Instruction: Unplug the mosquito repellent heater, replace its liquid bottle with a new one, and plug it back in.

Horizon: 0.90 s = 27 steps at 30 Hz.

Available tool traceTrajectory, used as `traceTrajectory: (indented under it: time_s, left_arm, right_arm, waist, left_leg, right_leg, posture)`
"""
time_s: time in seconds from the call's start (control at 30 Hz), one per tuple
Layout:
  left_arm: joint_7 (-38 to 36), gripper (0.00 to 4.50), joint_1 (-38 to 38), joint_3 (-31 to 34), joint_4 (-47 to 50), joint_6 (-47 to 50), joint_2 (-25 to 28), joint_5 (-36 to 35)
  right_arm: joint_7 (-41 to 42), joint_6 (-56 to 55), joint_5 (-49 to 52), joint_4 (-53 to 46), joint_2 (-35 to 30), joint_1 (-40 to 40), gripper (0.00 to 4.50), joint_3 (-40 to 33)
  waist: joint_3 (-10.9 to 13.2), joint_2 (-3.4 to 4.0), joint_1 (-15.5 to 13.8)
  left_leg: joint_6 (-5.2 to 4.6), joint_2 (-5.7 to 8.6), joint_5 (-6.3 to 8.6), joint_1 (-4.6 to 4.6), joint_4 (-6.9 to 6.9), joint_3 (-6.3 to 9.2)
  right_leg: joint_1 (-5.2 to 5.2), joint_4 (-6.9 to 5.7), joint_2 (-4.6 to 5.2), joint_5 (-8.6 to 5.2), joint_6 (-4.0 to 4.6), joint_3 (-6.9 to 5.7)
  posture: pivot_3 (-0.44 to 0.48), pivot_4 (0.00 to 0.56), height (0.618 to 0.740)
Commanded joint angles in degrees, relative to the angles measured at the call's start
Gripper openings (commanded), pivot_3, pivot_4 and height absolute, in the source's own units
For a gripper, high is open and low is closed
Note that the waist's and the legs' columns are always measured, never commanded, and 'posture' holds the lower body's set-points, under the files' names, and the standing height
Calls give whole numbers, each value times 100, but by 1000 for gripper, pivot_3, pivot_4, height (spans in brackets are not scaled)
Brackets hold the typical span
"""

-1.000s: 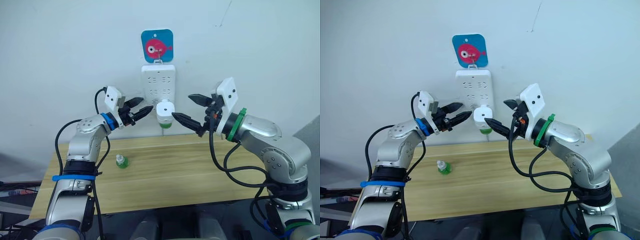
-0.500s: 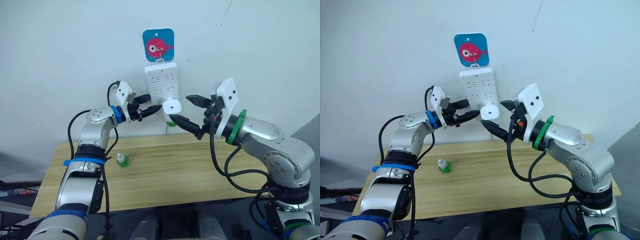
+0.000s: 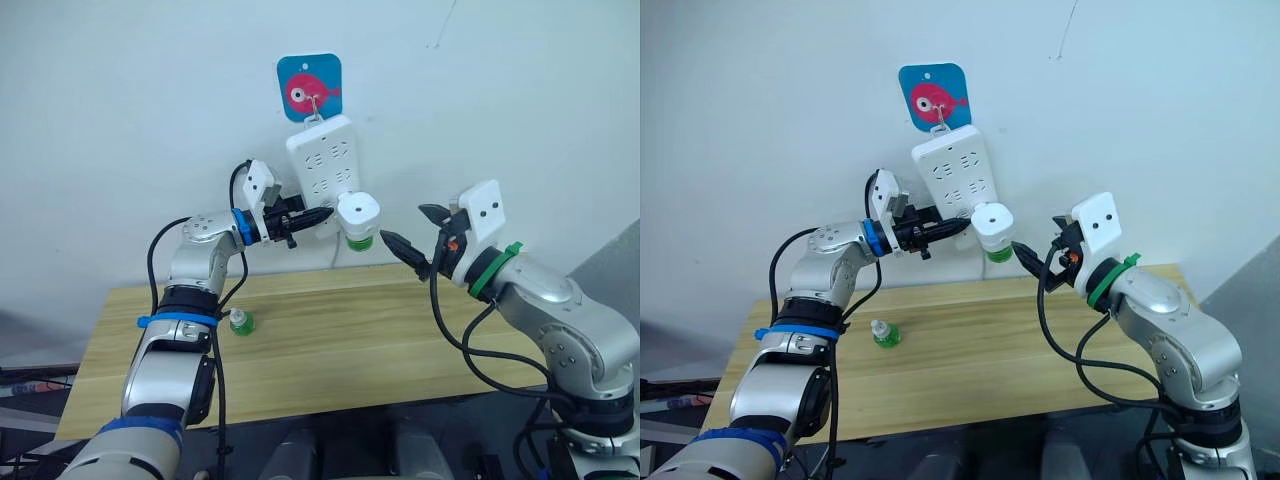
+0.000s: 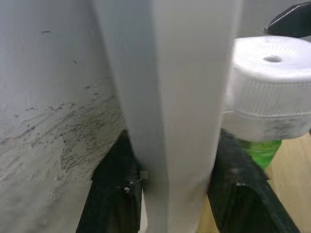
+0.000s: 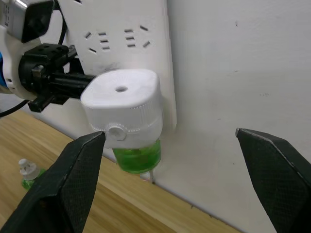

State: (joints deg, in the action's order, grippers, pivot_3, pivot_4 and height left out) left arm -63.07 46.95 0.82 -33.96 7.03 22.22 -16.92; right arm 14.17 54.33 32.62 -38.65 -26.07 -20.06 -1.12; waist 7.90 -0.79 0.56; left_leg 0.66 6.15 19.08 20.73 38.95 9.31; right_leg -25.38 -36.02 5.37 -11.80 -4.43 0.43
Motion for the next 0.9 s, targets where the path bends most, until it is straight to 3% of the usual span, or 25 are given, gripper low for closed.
traceTrajectory:
  time_s: [0.03,0.43,0.9]
  left_arm:
    - [-39,1351,88,-10,236,27,-65,-62]
    - [314,1351,-197,53,679,290,-191,-90]
    - [527,1351,-659,93,1461,629,-83,-143]
  right_arm:
    - [-213,-1,-134,-530,104,201,4500,266]
    - [-950,-593,-1262,187,1009,-165,4500,966]
    - [-586,-1258,-1837,1120,1381,-648,4500,1251]
  waist:
    - [4,0,11]
    - [75,5,83]
    - [88,9,122]
  left_leg:
    - [0,0,0,2,0,1]
    - [-1,2,0,0,6,-2]
    - [-1,1,0,-2,-1,-1]
  right_leg:
    - [0,2,0,0,0,0]
    - [2,-3,1,0,0,1]
    - [-2,-2,0,0,0,2]
  posture:
    - [-65,179,740]
    - [-62,195,740]
    - [-23,180,740]
